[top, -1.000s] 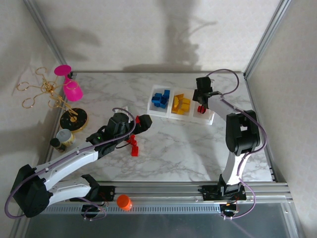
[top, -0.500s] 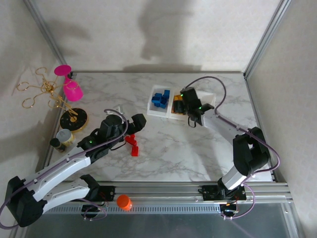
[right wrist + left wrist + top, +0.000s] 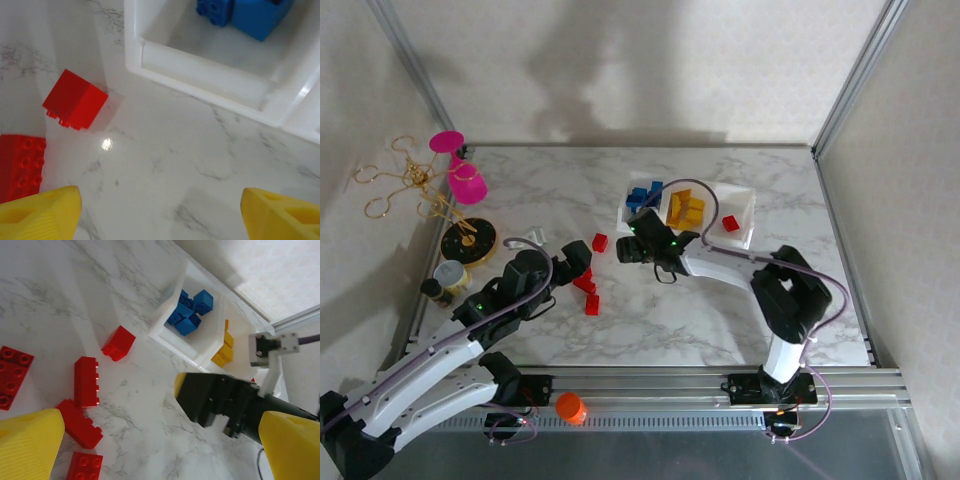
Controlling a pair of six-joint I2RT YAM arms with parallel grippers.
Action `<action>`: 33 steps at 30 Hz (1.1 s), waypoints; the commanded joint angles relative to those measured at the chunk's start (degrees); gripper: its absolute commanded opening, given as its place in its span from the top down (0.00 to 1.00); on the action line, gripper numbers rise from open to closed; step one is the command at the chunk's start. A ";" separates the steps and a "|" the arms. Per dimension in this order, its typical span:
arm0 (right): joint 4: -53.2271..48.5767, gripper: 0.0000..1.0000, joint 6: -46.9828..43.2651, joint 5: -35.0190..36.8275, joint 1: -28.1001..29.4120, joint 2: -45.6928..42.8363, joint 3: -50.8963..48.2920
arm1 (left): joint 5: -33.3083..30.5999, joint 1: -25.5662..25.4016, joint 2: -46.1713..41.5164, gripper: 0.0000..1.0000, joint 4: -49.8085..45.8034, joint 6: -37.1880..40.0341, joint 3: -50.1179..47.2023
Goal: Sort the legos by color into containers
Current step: Pick up the lego from the center of the table.
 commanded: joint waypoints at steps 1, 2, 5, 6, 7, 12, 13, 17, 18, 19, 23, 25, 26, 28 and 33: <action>2.45 0.17 3.85 1.15 2.03 4.70 6.45 | -3.70 0.18 -1.71 0.00 -3.33 -1.83 -1.03; 1.66 0.16 4.62 1.84 2.30 6.61 8.44 | -4.02 0.24 -2.10 0.00 -3.71 -1.95 -1.05; -0.12 0.18 6.18 2.05 2.27 12.02 14.08 | -4.66 0.35 -3.26 0.00 -4.73 -2.21 -1.12; -0.21 0.19 6.70 2.16 2.41 13.54 15.54 | -5.03 0.36 -3.75 0.00 -4.90 -2.31 -1.22; -0.21 0.20 6.91 2.33 2.55 14.68 16.50 | -5.30 0.40 -4.05 0.00 -5.10 -2.38 -1.28; -1.37 0.22 7.71 4.27 3.64 19.71 21.79 | -6.03 0.54 -5.49 0.00 -5.65 -2.48 -1.75; -1.44 0.23 7.67 4.44 3.76 20.42 22.64 | -6.11 0.53 -5.57 0.00 -5.77 -2.36 -1.68; -2.47 0.24 7.10 5.77 4.10 23.67 26.12 | -6.48 0.62 -5.93 0.00 -6.08 -2.41 -1.75; -2.81 0.25 6.79 5.77 4.14 24.46 27.14 | -6.49 0.67 -6.11 0.00 -6.11 -2.40 -1.91; -3.25 0.25 6.68 5.88 4.14 25.18 27.96 | -6.55 0.62 -6.25 0.00 -6.09 -2.45 -2.01; -5.02 0.29 6.13 6.63 4.33 27.12 30.16 | -6.32 0.66 -6.38 0.00 -6.02 -2.75 -2.28; -5.39 0.32 5.74 7.05 4.43 26.98 29.91 | -6.14 0.71 -6.40 0.00 -5.97 -2.67 -2.20; -5.97 0.34 5.51 7.60 4.68 26.68 29.62 | -6.21 0.71 -6.38 0.00 -6.02 -2.50 -2.15; -6.61 0.37 4.89 9.31 5.40 25.71 28.80 | -6.16 0.71 -6.21 0.00 -6.02 -2.32 -1.82; -7.69 0.47 4.15 11.55 6.08 23.45 25.58 | -5.89 0.71 -5.95 0.00 -5.32 -2.23 -1.84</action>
